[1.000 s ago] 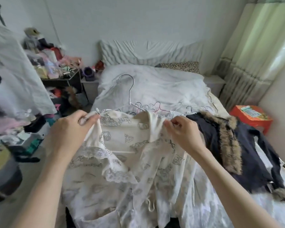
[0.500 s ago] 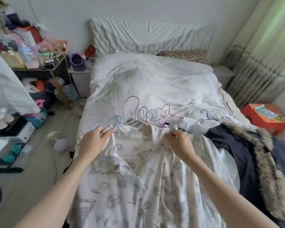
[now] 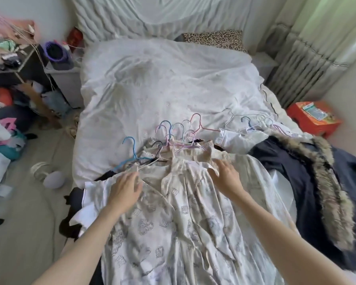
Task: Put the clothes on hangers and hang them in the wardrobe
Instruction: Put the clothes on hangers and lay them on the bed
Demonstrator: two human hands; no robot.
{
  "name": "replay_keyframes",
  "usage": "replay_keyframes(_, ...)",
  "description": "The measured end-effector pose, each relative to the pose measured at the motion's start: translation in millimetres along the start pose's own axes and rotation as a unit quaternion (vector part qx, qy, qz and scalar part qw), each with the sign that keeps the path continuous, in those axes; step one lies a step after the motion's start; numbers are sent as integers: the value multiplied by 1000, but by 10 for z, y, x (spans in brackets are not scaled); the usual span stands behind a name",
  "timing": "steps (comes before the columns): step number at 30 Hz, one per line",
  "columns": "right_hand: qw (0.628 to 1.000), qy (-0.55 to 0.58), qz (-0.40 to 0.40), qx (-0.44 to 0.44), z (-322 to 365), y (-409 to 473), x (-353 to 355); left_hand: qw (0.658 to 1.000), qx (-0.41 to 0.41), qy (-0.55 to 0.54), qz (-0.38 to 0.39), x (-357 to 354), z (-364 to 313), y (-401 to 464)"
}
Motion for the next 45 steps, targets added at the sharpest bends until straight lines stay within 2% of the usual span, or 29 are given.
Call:
replay_keyframes(5, 1000, -26, -5, 16, -431, -791, 14, 995, -69, -9, 65, -333, -442, -585)
replay_keyframes(9, 996, 13, -78, -35, -749, -1284, 263, 986, -147, -14, 81, -381, -1196, -732)
replay_keyframes(14, 981, 4, -151, -119, -1176, -1998, 834, 967, -208, -98, 111, -481, -2280, -1170)
replay_keyframes(17, 961, -6, -193, -198, -1617, -2587, 1146, 952, -252, -96, 148, -690, -2799, -1650)
replay_keyframes(21, 931, -19, -220, -290, -2301, -3434, 1455, 916, -355, -67, 175, -940, -3514, -2309)
replay_keyframes(28, 866, -43, -268, -419, -3443, -4767, 2133, 863, -472, -100, 151, -1265, -4788, -3170)
replay_keyframes(31, 832, -56, -295, -467, -3858, -5284, 2463, 828, -527, -114, 156, -1468, -5354, -3614)
replay_keyframes(35, 780, -49, -338, -524, -4241, -5924, 2780, 769, -592, -122, 207, -1714, -6053, -4354)
replay_keyframes(39, 719, -51, -382, -578, -4516, -6548, 3006, 685, -682, -127, 225, -1896, -6804, -5044)
replay_keyframes(45, 596, -89, -435, -669, -4753, -7498, 3269, 568, -768, -149, 256, -2085, -7728, -6097)
Point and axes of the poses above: each hand's wrist, its own y-axis towards the middle knuckle, its own x-axis out of the back of the hand, z = x × y, the point moved 4 cm from there along y, towards the middle knuckle, and after that the axes turned 11 degrees about -z, right-handed, at the moved point
